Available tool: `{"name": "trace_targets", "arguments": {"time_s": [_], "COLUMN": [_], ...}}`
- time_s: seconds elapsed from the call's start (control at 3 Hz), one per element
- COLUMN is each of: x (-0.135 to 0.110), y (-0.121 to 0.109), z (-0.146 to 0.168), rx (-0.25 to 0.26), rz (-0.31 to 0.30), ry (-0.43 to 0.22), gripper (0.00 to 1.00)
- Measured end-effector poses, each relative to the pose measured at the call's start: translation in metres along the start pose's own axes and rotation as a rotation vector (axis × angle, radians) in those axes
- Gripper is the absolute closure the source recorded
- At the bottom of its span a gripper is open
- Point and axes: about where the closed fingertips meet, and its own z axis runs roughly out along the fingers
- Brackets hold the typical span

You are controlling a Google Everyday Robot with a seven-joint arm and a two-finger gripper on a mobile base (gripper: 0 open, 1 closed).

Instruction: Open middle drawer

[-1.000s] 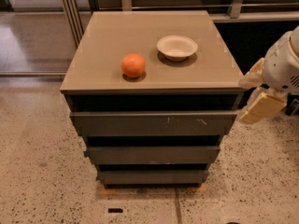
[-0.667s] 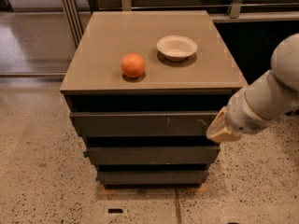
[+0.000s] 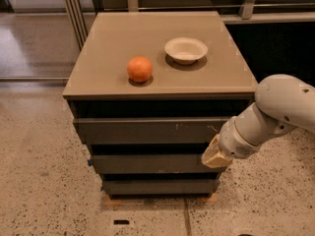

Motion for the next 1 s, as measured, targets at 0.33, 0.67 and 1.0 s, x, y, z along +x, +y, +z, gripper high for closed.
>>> {"name": "trace_targets", "arguments": {"time_s": [0.33, 0.67, 1.0], "x": [0.015, 0.040, 0.059], "y": [-0.003, 0.001, -0.012], "z": [0.032, 0.101, 0.177], "rx": [0.006, -0.015, -0.005], "rz": [-0.017, -0.055, -0.064], "ry": [0.004, 0.005, -0.028], "gripper": [1.00, 1.00, 1.00]}}
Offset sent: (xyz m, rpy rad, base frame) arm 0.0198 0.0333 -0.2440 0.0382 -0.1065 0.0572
